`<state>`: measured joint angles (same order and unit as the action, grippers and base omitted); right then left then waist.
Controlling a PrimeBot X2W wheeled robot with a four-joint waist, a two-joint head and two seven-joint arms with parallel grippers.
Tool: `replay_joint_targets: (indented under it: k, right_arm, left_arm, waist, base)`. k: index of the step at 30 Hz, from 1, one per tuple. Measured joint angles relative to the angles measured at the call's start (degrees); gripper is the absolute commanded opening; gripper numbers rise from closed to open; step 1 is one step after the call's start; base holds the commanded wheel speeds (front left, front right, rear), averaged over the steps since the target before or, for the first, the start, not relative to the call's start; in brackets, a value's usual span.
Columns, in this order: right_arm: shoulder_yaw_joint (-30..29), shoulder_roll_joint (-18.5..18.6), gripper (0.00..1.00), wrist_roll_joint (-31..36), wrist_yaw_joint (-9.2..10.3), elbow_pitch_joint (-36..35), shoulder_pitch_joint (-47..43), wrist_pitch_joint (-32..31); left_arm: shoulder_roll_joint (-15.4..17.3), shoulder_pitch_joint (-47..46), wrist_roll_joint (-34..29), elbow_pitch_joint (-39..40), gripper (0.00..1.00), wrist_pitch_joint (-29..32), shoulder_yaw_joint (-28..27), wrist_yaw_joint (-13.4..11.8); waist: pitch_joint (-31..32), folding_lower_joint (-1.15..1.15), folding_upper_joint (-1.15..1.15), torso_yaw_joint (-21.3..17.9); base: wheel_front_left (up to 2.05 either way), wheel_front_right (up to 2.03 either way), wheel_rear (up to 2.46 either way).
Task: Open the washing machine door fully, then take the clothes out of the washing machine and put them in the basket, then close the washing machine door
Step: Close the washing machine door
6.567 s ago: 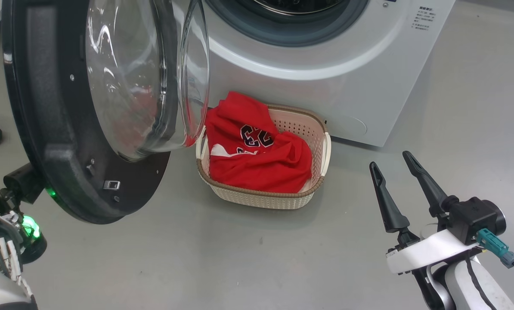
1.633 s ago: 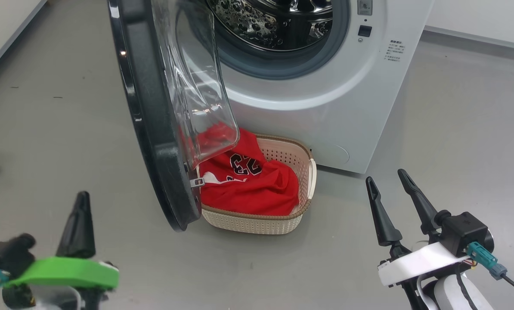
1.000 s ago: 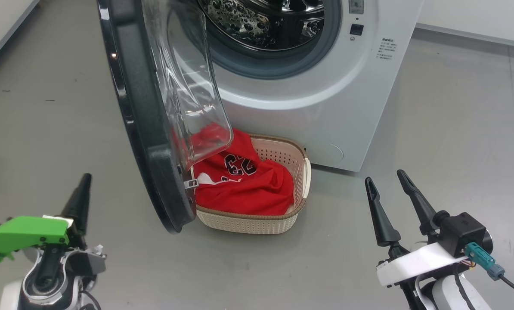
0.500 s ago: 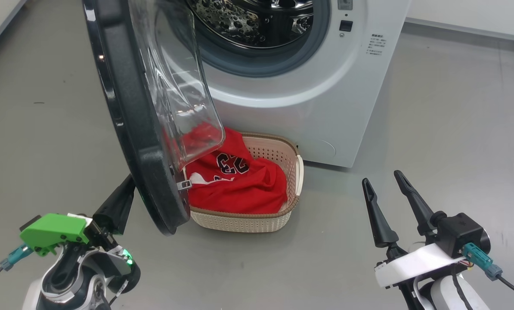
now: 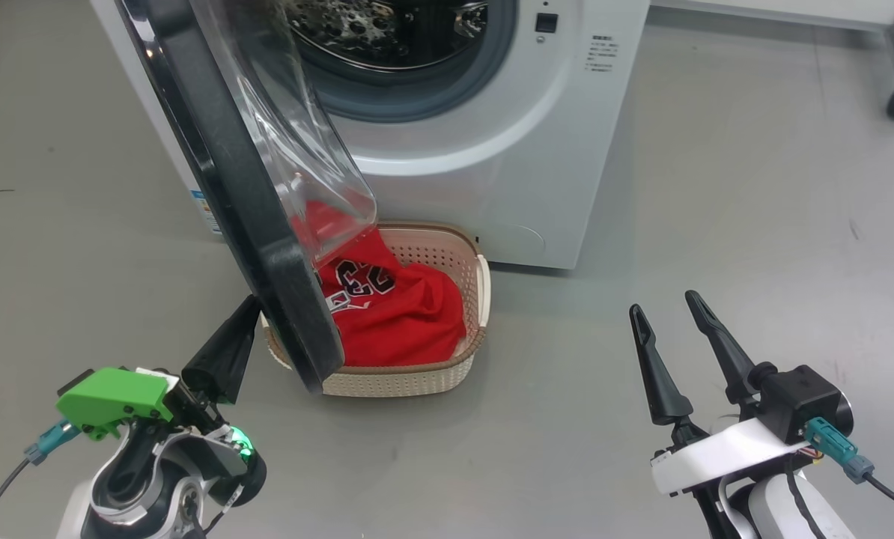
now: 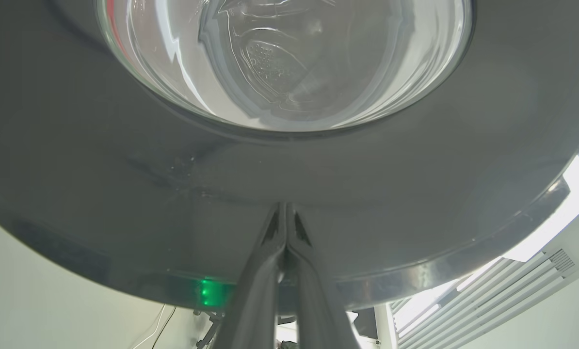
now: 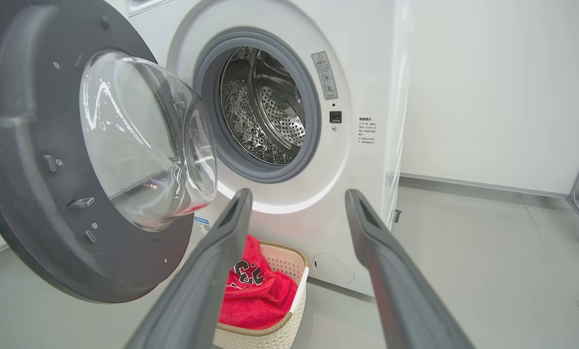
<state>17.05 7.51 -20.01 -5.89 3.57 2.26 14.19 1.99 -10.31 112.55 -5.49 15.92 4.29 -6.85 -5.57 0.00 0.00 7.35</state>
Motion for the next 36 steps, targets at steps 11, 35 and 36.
replay_joint_targets:
  k: [11,35,36]
  right_arm:
    - [-0.14,0.14,1.00,-0.01,-0.02,-0.08,0.99,0.00]
    - [-1.29,-0.62,1.00,-1.08,-0.52,0.11,4.43,0.00]
    - [-1.27,-0.67,1.00,-1.09,-0.52,0.24,4.43,0.00]
  left_arm:
    - [0.14,-0.23,1.63,0.44,0.00,-2.77,2.56,0.00]
    - [0.08,-8.82,1.64,-2.92,0.00,-14.02,0.21,0.18]
    - [0.09,-9.12,1.64,-3.24,0.00,-14.48,0.11,0.19]
  waist:
    - [-2.08,0.00,0.00,-6.09]
    - [-7.97,0.00,0.00,-21.41]
    - [-8.13,0.00,0.00,-21.92]
  base:
    - [0.00,0.00,0.00]
    - [0.00,0.00,0.00]
    - [0.00,0.00,0.00]
